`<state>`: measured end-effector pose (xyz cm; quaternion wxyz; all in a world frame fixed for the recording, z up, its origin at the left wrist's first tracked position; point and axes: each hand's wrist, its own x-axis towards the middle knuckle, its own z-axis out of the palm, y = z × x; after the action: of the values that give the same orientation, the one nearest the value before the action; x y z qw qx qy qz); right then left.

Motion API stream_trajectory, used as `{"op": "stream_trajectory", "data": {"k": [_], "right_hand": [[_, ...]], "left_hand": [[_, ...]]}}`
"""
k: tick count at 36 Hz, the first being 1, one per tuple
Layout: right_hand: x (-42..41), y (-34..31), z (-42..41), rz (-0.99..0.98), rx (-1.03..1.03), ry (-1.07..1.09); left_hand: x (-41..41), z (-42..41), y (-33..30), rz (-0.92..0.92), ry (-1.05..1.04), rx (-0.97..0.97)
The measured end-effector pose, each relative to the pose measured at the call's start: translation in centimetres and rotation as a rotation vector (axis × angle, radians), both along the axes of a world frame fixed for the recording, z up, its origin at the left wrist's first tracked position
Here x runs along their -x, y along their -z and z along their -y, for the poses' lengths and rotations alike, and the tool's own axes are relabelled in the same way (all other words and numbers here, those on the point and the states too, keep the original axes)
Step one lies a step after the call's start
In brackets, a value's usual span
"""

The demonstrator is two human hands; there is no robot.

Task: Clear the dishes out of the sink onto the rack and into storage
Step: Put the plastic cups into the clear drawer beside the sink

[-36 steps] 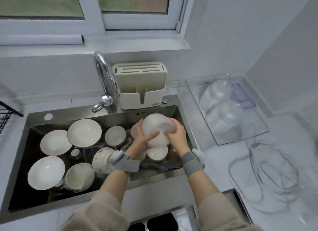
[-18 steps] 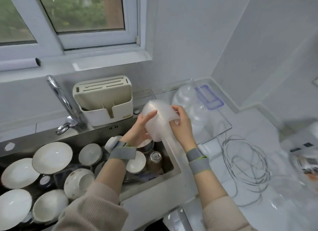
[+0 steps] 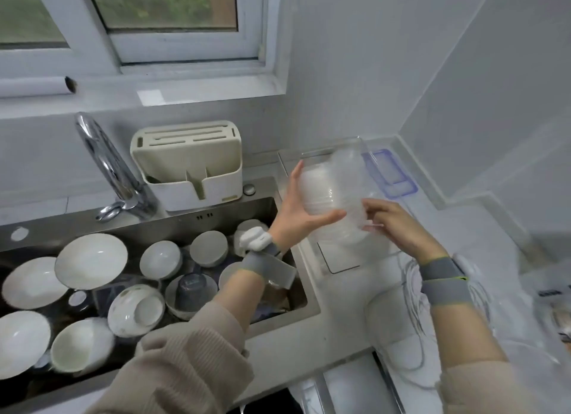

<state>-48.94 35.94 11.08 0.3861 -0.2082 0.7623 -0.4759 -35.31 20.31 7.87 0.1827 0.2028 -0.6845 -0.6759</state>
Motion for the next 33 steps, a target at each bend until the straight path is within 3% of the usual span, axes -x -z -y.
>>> {"op": "stream_trajectory", "data": {"k": [5, 9, 21, 28, 33], "right_hand": [[2.3, 1.3, -1.6, 0.399, 0.012, 0.104], [2.7, 2.7, -1.8, 0.344, -0.157, 0.004], [3.3, 2.8, -1.2, 0.391, -0.289, -0.107], [3.3, 3.2, -0.8, 0.417, -0.303, -0.032], [2.8, 3.2, -0.5, 0.375, -0.345, -0.073]], "left_hand": [[1.8, -2.9, 0.9, 0.03, 0.076, 0.269], [2.3, -4.9, 2.6, 0.11, 0.109, 0.38], [2.7, -4.9, 3.1, 0.257, 0.243, 0.685], [3.0, -4.9, 2.3, 0.402, 0.307, 0.651], [3.3, -4.5, 2.4, 0.517, 0.37, 0.771]]}}
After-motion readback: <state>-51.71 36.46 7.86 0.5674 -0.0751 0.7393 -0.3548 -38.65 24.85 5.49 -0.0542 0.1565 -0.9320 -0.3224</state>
